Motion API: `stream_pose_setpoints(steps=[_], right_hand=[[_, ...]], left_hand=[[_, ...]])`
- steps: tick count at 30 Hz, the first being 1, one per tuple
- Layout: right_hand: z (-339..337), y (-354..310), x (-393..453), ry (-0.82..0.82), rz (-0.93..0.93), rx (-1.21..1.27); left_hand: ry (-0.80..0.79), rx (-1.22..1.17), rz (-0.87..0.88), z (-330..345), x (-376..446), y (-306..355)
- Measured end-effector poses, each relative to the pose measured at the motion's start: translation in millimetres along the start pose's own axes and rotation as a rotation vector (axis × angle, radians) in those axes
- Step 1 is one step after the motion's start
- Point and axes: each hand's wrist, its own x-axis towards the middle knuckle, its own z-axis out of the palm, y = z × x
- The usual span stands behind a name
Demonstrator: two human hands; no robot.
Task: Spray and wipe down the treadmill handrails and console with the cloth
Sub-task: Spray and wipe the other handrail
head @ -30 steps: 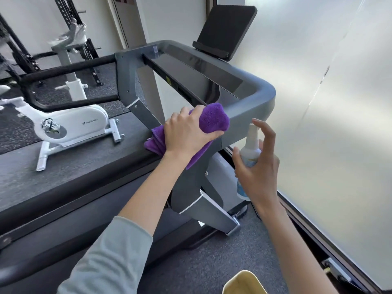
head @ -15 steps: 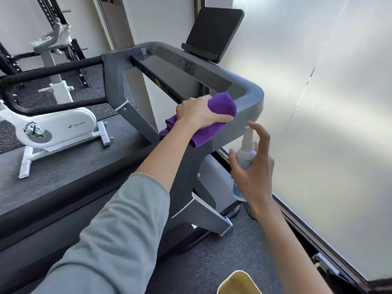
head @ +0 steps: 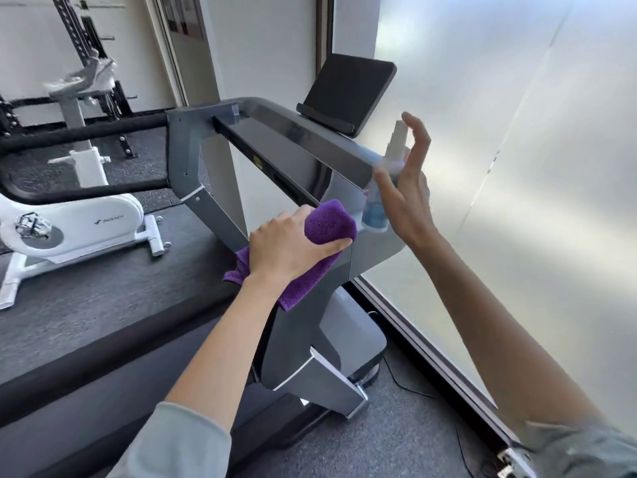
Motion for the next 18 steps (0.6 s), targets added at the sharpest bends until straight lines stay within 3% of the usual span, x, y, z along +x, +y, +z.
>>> stream_pose_setpoints(steps=[8, 18], right_hand=[[30, 54, 74, -0.314, 0.044, -0.186], [49, 92, 70, -0.258, 0.125, -0.117]], left_hand=[[0.009, -0.014, 0.003, 2, -1, 0], [0.041, -0.016, 0.010, 2, -1, 0]])
